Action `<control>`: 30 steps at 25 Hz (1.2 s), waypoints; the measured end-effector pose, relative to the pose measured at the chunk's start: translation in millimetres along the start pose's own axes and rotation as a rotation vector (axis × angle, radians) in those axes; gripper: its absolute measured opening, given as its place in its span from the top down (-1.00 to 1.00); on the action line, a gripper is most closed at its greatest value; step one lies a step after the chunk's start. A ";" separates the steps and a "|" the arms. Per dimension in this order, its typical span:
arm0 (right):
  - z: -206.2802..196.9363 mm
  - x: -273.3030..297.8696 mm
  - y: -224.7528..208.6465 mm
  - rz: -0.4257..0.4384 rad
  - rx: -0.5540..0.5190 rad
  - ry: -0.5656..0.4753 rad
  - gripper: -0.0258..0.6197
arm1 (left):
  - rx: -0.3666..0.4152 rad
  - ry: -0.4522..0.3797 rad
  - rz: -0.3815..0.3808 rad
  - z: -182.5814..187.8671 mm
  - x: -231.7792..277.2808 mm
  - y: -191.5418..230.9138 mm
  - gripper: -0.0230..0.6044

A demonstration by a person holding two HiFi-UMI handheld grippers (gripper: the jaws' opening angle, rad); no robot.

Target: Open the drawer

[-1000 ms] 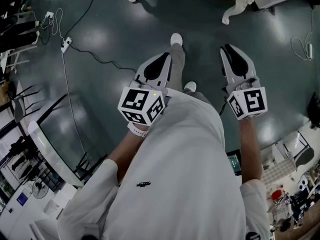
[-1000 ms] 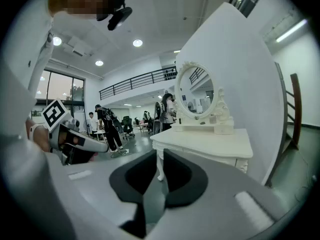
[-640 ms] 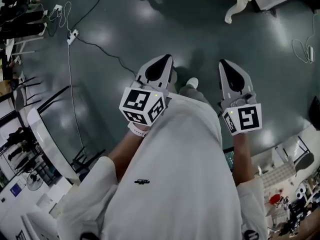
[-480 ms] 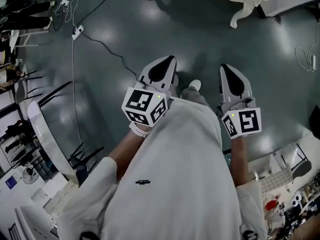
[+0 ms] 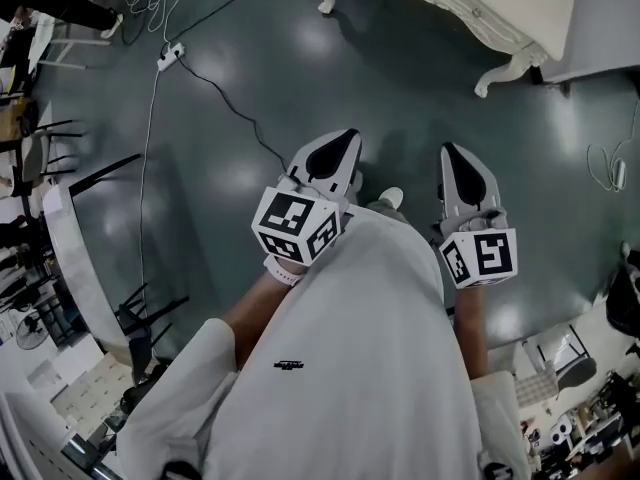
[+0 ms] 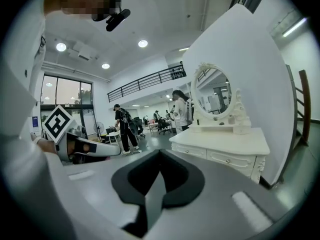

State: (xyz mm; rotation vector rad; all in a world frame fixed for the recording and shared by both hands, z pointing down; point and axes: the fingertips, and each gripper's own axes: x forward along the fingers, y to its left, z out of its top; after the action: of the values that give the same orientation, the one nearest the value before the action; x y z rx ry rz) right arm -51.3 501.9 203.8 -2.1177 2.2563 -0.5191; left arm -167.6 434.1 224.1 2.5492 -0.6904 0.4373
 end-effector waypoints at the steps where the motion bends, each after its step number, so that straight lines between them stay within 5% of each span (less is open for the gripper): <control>1: 3.5 8.3 1.7 -0.001 -0.002 0.001 0.89 | -0.004 -0.008 0.000 5.7 0.9 7.6 0.89; 10: 39.7 94.6 19.1 0.004 -0.078 0.013 0.89 | -0.042 -0.087 0.017 61.4 12.0 89.9 0.89; 21: 51.8 199.7 67.6 0.079 -0.036 0.008 0.89 | -0.058 -0.137 0.068 92.1 -11.1 191.0 0.89; 30: 51.9 252.9 58.3 0.154 -0.055 0.059 0.89 | -0.112 -0.116 0.097 95.3 17.5 217.5 0.89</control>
State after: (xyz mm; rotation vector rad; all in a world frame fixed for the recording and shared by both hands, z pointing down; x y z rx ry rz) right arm -118.6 246.1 196.5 -1.9550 2.4676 -0.5255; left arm -253.2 212.0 226.3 2.4575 -0.8599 0.2751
